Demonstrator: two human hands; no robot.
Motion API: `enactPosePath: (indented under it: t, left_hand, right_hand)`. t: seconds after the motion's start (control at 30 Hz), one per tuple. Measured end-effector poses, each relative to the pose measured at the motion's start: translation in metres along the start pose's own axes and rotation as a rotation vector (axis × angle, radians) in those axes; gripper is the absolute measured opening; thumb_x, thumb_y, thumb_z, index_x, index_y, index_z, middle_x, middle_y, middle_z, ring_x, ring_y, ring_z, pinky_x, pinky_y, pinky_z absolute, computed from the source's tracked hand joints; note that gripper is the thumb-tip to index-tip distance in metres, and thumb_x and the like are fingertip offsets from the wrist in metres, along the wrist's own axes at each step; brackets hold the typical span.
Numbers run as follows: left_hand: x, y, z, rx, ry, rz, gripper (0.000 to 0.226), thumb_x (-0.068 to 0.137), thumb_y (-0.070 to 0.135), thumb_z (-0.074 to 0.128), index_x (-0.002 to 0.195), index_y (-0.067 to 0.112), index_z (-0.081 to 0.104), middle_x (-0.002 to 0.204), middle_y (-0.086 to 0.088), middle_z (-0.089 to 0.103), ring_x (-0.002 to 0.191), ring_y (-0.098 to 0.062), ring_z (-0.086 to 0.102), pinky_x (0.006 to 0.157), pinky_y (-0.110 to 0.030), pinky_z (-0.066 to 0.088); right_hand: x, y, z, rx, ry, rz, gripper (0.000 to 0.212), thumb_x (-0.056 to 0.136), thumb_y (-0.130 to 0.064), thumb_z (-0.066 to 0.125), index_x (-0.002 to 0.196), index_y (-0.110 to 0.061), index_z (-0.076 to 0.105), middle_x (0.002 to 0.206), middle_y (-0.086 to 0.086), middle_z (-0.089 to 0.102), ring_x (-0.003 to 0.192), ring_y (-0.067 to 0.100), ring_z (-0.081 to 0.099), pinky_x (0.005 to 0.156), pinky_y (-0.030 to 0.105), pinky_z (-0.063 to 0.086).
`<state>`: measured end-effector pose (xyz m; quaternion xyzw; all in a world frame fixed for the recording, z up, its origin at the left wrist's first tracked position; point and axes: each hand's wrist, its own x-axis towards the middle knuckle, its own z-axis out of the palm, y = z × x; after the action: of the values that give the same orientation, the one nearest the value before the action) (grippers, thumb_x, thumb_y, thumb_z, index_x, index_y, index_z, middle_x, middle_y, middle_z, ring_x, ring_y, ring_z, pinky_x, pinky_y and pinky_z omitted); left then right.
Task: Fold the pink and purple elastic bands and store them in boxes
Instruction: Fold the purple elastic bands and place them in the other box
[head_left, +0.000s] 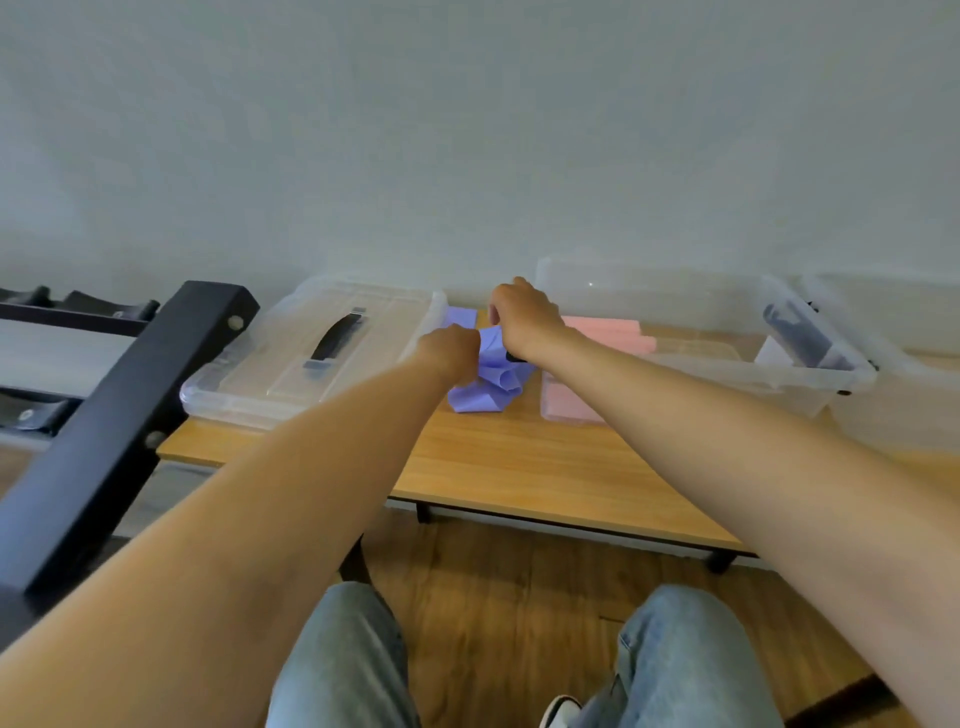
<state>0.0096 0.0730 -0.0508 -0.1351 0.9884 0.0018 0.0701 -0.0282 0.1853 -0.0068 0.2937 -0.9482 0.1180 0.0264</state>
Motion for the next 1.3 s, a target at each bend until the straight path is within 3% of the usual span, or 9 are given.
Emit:
enactPosePath:
  t: [0.13,0.5,0.67,0.73,0.83,1.0,1.07,1.2,1.3]
  left_hand:
    - [0.006,-0.007,0.006,-0.064,0.172,-0.047,0.025,0.098,0.01,0.057,0.122,0.003,0.058,0.124,-0.015,0.06,0.115,-0.033,0.061,0.081,-0.034,0.043]
    - [0.017,-0.031,-0.035,-0.903,0.675,-0.063,0.016,0.087,0.002,0.057,0.088,0.013,0.068,0.087,0.002,0.068,0.084,-0.02,0.065,0.07,-0.025,0.048]
    - [0.014,-0.04,-0.058,-0.961,0.788,0.003,0.017,0.085,-0.001,0.059,0.09,0.009,0.072,0.091,-0.001,0.072,0.082,-0.018,0.067,0.066,-0.016,0.051]
    - [0.012,-0.045,-0.064,-0.956,0.803,-0.008,0.02,0.084,-0.003,0.057,0.093,0.008,0.072,0.093,-0.002,0.073,0.083,-0.019,0.068,0.067,-0.021,0.053]
    - [0.007,-0.05,-0.069,-0.997,0.804,-0.017,0.02,0.081,-0.004,0.061,0.091,0.01,0.072,0.089,0.002,0.07,0.081,-0.018,0.068,0.066,-0.022,0.055]
    - [-0.002,-0.046,-0.072,-1.129,0.748,0.07,0.014,0.086,0.018,0.064,0.093,0.012,0.074,0.086,0.001,0.076,0.082,-0.016,0.074,0.074,-0.029,0.061]
    - [-0.005,-0.042,-0.072,-1.192,0.735,0.093,0.024,0.085,0.022,0.056,0.097,0.011,0.074,0.09,-0.001,0.076,0.088,-0.02,0.074,0.078,-0.038,0.063]
    - [-0.009,-0.033,-0.074,-1.117,0.766,0.05,0.031,0.087,0.004,0.058,0.117,0.011,0.065,0.114,0.001,0.066,0.096,-0.015,0.066,0.078,-0.026,0.056]
    - [-0.009,-0.025,-0.075,-1.154,0.615,-0.022,0.031,0.091,0.024,0.066,0.119,0.01,0.059,0.114,0.0,0.065,0.097,-0.016,0.067,0.077,-0.022,0.052]
  right_hand:
    - [0.006,0.001,0.001,0.033,0.016,-0.037,0.043,0.084,0.016,0.047,0.117,-0.004,0.066,0.129,0.016,0.051,0.113,0.039,0.056,0.088,0.038,0.036]
    - [0.026,-0.015,0.005,0.207,0.036,-0.064,0.043,0.096,-0.013,0.06,0.135,-0.014,0.043,0.105,0.006,0.057,0.102,0.033,0.061,0.081,0.042,0.039]
    - [0.034,-0.03,0.002,0.175,0.083,-0.117,0.048,0.099,-0.035,0.056,0.141,-0.018,0.042,0.105,0.002,0.07,0.106,0.031,0.063,0.115,0.053,0.028]
    - [0.035,-0.042,0.0,0.262,0.104,-0.153,0.037,0.099,-0.036,0.055,0.133,-0.023,0.052,0.098,-0.003,0.068,0.102,0.027,0.063,0.114,0.05,0.033]
    - [0.035,-0.051,-0.006,0.485,0.103,-0.164,0.027,0.099,-0.023,0.054,0.126,-0.022,0.058,0.087,-0.004,0.062,0.09,0.023,0.06,0.088,0.04,0.05]
    - [0.033,-0.042,-0.019,0.703,0.148,-0.078,0.012,0.1,-0.019,0.06,0.094,-0.014,0.069,0.081,0.0,0.062,0.075,0.017,0.057,0.059,0.017,0.04]
    - [0.033,-0.035,-0.027,0.711,0.177,-0.057,0.028,0.102,-0.017,0.056,0.075,-0.017,0.067,0.07,0.0,0.056,0.067,0.018,0.051,0.051,0.012,0.035]
    - [0.034,-0.022,-0.041,0.921,0.176,-0.031,0.03,0.096,-0.005,0.052,0.086,-0.023,0.074,0.081,0.004,0.072,0.074,0.019,0.066,0.07,0.022,0.059]
    - [0.034,-0.02,-0.055,1.14,0.154,0.009,0.017,0.098,-0.004,0.059,0.084,-0.012,0.066,0.083,0.007,0.064,0.078,0.024,0.064,0.08,0.037,0.063]
